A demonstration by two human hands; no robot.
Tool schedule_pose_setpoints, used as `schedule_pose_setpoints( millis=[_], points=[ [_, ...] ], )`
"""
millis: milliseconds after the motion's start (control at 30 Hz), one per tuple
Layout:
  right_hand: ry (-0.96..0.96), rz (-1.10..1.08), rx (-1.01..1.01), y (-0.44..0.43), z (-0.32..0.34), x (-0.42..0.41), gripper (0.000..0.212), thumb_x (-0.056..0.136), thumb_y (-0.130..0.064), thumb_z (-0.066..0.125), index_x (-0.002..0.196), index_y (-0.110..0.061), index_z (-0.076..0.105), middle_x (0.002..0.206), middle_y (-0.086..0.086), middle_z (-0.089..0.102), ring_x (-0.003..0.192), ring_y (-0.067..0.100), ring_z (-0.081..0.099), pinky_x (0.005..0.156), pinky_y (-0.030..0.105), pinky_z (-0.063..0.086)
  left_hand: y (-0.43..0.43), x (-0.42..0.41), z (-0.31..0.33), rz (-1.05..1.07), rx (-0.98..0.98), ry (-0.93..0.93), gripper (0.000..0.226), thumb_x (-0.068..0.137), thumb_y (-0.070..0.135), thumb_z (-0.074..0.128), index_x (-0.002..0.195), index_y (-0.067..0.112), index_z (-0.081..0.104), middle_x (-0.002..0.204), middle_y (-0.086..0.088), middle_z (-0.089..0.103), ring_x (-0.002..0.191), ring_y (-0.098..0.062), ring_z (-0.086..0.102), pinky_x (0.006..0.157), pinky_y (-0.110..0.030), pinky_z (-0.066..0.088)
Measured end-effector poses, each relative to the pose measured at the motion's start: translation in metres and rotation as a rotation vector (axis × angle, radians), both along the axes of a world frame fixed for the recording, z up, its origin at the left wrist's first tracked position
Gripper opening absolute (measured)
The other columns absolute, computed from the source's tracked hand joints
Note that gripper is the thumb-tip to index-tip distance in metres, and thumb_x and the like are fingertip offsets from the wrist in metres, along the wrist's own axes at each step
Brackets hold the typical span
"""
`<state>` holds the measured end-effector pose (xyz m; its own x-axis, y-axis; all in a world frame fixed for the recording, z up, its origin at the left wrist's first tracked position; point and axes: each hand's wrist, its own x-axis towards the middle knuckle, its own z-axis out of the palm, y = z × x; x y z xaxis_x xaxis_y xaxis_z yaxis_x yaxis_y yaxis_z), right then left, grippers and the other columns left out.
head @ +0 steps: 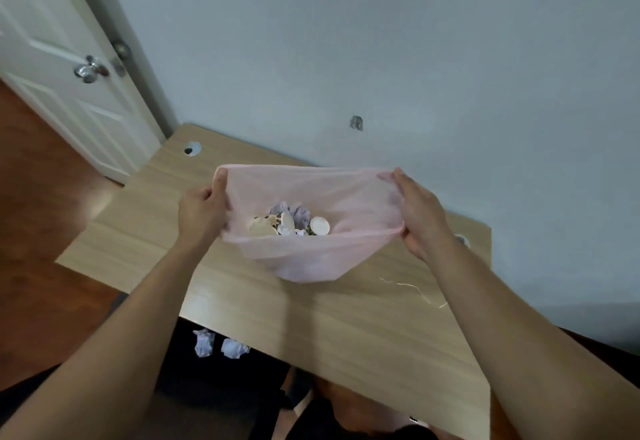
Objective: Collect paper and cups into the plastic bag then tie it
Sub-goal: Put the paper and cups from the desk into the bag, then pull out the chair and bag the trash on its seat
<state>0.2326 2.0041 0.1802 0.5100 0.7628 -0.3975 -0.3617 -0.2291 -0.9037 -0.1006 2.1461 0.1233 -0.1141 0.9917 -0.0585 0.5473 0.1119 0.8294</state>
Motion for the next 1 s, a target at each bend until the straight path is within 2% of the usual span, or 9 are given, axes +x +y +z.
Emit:
schedule_pose_setpoints(
  millis=[133, 267, 333, 433, 500, 633, 733, 833, 1000],
  points=[
    [-0.071, 0.035, -0.140, 0.006, -0.028, -0.013, 0.029, 0.104, -0.041, 0.067, 0.103, -0.021, 0.088, 0.102, 0.007, 0.083, 0.086, 0.026, 0.072, 0.076, 0.039, 0.055, 0.006, -0.019, -0.017, -0.084, -0.084, 0.082, 0.076, 0.107, 0.060, 0.048, 0.074, -0.006, 0.064, 0.065, -0.017, 0.062, 0.065, -0.028, 0.058, 0.059, -0.037, 0.040],
    [-0.145, 0.085, -0.284, -0.001, -0.056, -0.028, 0.030, 0.104, -0.034, 0.064, 0.091, -0.020, 0.087, 0.079, 0.012, 0.063, 0.059, 0.022, 0.049, 0.057, 0.031, 0.039, -0.003, -0.038, -0.054, -0.113, -0.170, 0.144, 0.066, 0.107, 0.054, 0.051, 0.075, -0.002, 0.067, 0.069, -0.017, 0.069, 0.070, -0.031, 0.063, 0.057, -0.034, 0.040],
    [-0.146, 0.096, -0.312, -0.006, -0.061, -0.033, 0.030, 0.104, -0.034, 0.062, 0.094, -0.019, 0.087, 0.074, 0.008, 0.061, 0.051, 0.017, 0.046, 0.057, 0.031, 0.040, -0.006, -0.043, -0.066, -0.076, -0.185, 0.131, 0.061, 0.109, 0.049, 0.052, 0.079, -0.003, 0.066, 0.073, -0.020, 0.070, 0.070, -0.030, 0.060, 0.058, -0.033, 0.039],
    [-0.136, 0.112, -0.288, -0.009, -0.063, -0.036, 0.028, 0.106, -0.033, 0.062, 0.102, -0.015, 0.084, 0.067, 0.001, 0.054, 0.049, 0.014, 0.042, 0.058, 0.032, 0.039, -0.008, -0.049, -0.075, -0.051, -0.190, 0.106, 0.048, 0.107, 0.049, 0.056, 0.079, 0.011, 0.066, 0.076, -0.008, 0.069, 0.077, -0.031, 0.063, 0.063, -0.037, 0.041],
    [-0.116, 0.117, -0.271, -0.011, -0.062, -0.036, 0.026, 0.107, -0.034, 0.063, 0.105, -0.015, 0.081, 0.066, -0.004, 0.056, 0.053, 0.013, 0.043, 0.058, 0.033, 0.040, -0.008, -0.054, -0.080, -0.031, -0.196, 0.080, 0.037, 0.105, 0.048, 0.059, 0.090, 0.017, 0.071, 0.085, -0.004, 0.072, 0.085, -0.031, 0.068, 0.070, -0.038, 0.044],
    [-0.066, 0.162, -0.213, -0.018, -0.059, -0.039, 0.026, 0.107, -0.035, 0.066, 0.113, -0.014, 0.080, 0.083, -0.006, 0.073, 0.061, 0.013, 0.050, 0.065, 0.035, 0.045, -0.018, -0.063, -0.082, -0.030, -0.258, 0.021, 0.033, 0.101, 0.047, 0.065, 0.112, 0.016, 0.069, 0.097, -0.005, 0.074, 0.092, -0.030, 0.071, 0.074, -0.037, 0.048],
    [-0.019, 0.190, -0.183, -0.030, -0.054, -0.047, 0.026, 0.109, -0.034, 0.064, 0.122, -0.016, 0.078, 0.107, -0.003, 0.082, 0.066, 0.013, 0.058, 0.067, 0.033, 0.049, -0.032, -0.074, -0.087, -0.067, -0.323, 0.020, 0.056, 0.091, 0.060, 0.064, 0.124, 0.014, 0.063, 0.106, -0.006, 0.072, 0.097, -0.029, 0.070, 0.083, -0.043, 0.057],
    [-0.028, 0.207, -0.186, -0.049, -0.050, -0.054, 0.025, 0.109, -0.036, 0.063, 0.124, -0.020, 0.076, 0.116, -0.005, 0.083, 0.075, 0.013, 0.065, 0.071, 0.034, 0.053, -0.041, -0.095, -0.104, -0.103, -0.349, -0.005, 0.077, 0.081, 0.072, 0.063, 0.130, 0.014, 0.061, 0.114, -0.007, 0.075, 0.102, -0.031, 0.074, 0.090, -0.054, 0.062],
    [-0.042, 0.283, -0.170, -0.093, -0.044, -0.070, 0.026, 0.110, -0.034, 0.060, 0.120, -0.020, 0.079, 0.115, -0.004, 0.083, 0.079, 0.016, 0.066, 0.071, 0.034, 0.055, -0.091, -0.099, -0.077, -0.086, -0.353, -0.013, 0.074, 0.101, 0.054, 0.064, 0.157, 0.011, 0.041, 0.129, -0.010, 0.067, 0.111, -0.032, 0.071, 0.096, -0.058, 0.060]
  ],
)
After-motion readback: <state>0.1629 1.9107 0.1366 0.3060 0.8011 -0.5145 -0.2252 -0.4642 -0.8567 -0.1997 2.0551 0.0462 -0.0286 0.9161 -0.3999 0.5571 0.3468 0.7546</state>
